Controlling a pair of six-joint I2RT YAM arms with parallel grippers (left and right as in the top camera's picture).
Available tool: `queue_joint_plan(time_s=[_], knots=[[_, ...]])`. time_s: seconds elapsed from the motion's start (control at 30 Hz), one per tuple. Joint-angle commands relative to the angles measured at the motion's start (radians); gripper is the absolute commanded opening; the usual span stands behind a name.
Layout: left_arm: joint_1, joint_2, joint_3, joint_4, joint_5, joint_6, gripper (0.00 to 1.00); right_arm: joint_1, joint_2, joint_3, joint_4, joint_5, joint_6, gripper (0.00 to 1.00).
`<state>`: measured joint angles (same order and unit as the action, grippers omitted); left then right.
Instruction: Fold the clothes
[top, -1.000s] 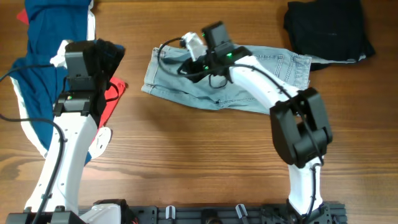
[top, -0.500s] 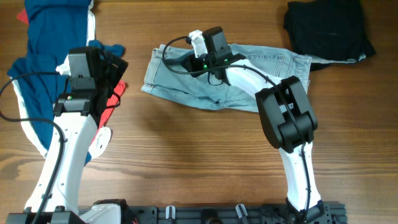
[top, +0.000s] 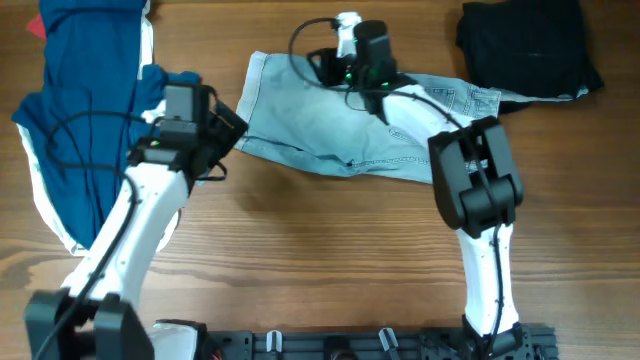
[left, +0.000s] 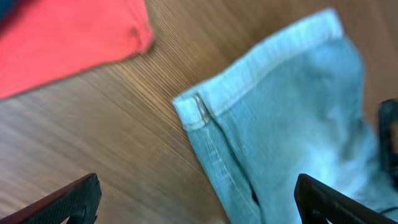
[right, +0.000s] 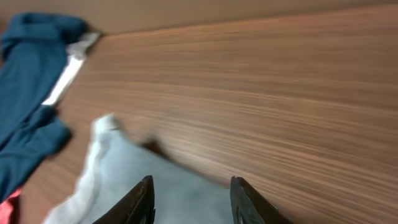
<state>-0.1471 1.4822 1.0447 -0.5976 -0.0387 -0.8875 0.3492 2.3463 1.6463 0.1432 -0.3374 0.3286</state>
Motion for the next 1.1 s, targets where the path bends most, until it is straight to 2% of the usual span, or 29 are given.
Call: queue_joint_plan(time_s=[0.0, 0.03, 0.1, 0.17, 0.23, 0.33, 0.43, 0.53, 0.63, 1.07], knots=[[-0.037, 0.095, 0.003, 0.080, 0.001, 0.210, 1.00, -0.060, -0.028, 0.019, -0.081, -0.117, -0.024, 0.46], [-0.037, 0.126, 0.003, 0.122, 0.006, 0.309, 1.00, -0.079, -0.061, 0.019, -0.154, -0.146, -0.056, 0.50], [-0.027, 0.174, 0.003, 0.172, 0.005, 0.429, 1.00, -0.107, -0.124, 0.019, -0.281, -0.161, -0.117, 0.60], [-0.010, 0.216, 0.003, 0.210, 0.005, 0.503, 1.00, -0.127, -0.186, 0.019, -0.391, -0.159, -0.179, 0.68], [0.010, 0.256, 0.003, 0.243, 0.024, 0.592, 0.99, -0.143, -0.240, 0.019, -0.483, -0.153, -0.224, 0.84], [0.040, 0.308, 0.003, 0.284, 0.097, 0.722, 0.99, -0.167, -0.320, 0.019, -0.604, -0.130, -0.243, 1.00], [0.058, 0.343, 0.003, 0.311, 0.169, 0.805, 0.99, -0.181, -0.380, 0.019, -0.673, -0.105, -0.248, 1.00], [0.060, 0.352, 0.003, 0.337, 0.171, 0.836, 0.99, -0.187, -0.419, 0.019, -0.717, -0.040, -0.248, 0.99], [0.060, 0.353, 0.003, 0.364, 0.232, 0.861, 0.98, -0.187, -0.426, 0.019, -0.742, -0.012, -0.250, 1.00], [0.059, 0.440, 0.003, 0.378, 0.319, 0.861, 0.91, -0.204, -0.426, 0.019, -0.799, -0.010, -0.246, 1.00]])
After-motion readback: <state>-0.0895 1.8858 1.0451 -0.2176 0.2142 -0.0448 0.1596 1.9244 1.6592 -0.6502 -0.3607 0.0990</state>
